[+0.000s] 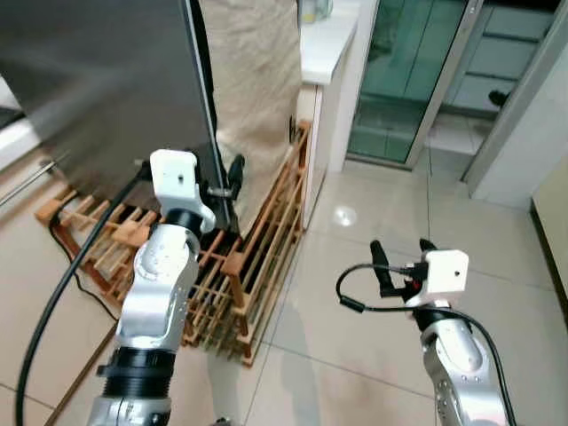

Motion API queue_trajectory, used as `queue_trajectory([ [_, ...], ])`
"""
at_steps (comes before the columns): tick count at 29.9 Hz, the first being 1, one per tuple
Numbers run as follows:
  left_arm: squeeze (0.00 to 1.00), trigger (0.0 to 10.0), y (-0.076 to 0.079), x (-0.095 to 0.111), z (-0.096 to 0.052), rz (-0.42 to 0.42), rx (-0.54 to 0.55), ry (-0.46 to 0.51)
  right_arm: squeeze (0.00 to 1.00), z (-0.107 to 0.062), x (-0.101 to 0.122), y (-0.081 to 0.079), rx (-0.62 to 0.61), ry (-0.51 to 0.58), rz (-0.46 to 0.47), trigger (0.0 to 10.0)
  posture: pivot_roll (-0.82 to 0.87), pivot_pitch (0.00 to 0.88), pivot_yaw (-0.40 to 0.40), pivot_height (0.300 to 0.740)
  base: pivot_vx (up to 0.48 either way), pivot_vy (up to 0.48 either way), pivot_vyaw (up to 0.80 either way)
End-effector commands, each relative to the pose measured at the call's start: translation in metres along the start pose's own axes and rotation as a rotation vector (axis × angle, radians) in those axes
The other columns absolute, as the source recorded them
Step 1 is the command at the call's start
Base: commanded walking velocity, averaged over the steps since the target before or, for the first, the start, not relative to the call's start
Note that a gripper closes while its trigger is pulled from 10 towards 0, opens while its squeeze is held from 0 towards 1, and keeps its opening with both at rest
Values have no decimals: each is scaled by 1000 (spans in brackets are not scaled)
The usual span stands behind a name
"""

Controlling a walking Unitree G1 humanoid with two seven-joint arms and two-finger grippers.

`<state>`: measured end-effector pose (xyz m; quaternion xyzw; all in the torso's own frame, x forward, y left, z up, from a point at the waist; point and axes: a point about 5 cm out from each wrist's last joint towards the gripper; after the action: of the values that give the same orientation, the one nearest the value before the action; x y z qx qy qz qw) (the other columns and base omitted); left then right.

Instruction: Restocking fridge

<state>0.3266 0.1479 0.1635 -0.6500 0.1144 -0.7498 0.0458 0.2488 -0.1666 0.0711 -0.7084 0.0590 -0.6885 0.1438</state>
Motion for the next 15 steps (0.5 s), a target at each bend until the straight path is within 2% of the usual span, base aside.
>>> queue_trajectory([
  [1,0,10000,0,1,10,-1,12,-13,0,4,3,-4,20,15,-9,10000,-140,0,25,740,0,0,0],
  [5,0,10000,11,-2,23,20,-46,-29,0,4,1,-7,32,10,-11,10000,-155,0,36,740,0,0,0],
  [8,0,10000,11,-3,21,19,-63,-20,0,3,2,-8,38,16,-20,10000,-168,0,45,740,0,0,0],
  [9,0,10000,6,-5,13,51,-84,-8,0,1,5,-8,39,30,-29,10000,-177,0,56,740,0,0,0],
  [12,0,10000,-25,-26,-41,102,-95,-5,0,-16,20,-7,-8,112,-54,10000,-171,0,55,740,0,0,0],
  [13,0,10000,-25,-26,-41,102,-95,-5,0,-16,20,-7,-8,112,-54,10000,-171,0,55,740,0,0,0],
  [15,0,10000,-39,-38,-81,95,-64,-55,0,-33,29,-4,-30,143,-71,10000,-171,0,55,740,0,0,0],
])
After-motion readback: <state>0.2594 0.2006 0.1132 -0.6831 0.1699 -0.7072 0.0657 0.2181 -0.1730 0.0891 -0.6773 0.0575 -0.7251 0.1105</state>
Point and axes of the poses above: a point about 5 cm out from each wrist's last joint towards the gripper, its own z axis pointing out of the wrist towards the gripper, its own x axis along the axis of the wrist's last joint, y = z × x, and after that the axes turned 15 degrees about z, right-handed
